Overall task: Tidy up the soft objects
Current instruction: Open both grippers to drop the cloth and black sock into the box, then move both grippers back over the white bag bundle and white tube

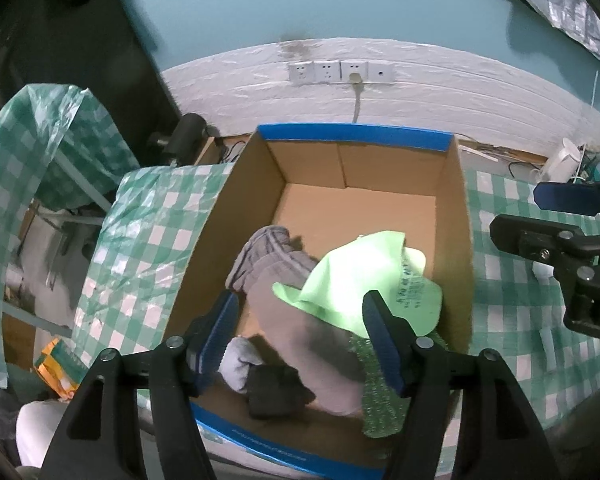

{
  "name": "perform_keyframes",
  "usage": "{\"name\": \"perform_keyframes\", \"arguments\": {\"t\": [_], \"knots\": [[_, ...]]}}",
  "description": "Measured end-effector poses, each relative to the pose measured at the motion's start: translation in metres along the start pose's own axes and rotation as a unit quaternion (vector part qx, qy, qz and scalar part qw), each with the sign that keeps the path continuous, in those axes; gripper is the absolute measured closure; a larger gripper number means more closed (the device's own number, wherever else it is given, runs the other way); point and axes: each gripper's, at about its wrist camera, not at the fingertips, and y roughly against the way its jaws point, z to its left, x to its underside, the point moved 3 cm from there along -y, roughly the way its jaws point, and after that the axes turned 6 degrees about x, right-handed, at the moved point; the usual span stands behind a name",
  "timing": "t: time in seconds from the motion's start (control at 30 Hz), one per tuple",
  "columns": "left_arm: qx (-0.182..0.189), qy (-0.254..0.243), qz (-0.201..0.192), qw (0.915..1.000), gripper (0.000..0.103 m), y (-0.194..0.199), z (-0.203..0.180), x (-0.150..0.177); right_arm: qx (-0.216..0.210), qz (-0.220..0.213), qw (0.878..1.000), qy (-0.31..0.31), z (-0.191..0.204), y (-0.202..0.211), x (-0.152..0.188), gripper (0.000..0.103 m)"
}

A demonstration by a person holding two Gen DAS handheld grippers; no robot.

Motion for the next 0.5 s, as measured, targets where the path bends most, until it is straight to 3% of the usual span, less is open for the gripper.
{"name": "perform_keyframes", "arguments": {"t": [0.5], "knots": [[0.013, -0.036, -0.005, 0.9993, 0.036, 0.002, -0.053, -0.017, 0.023, 0.012, 0.998, -0.058, -0.064, 0.002, 0.028, 0.039]]}}
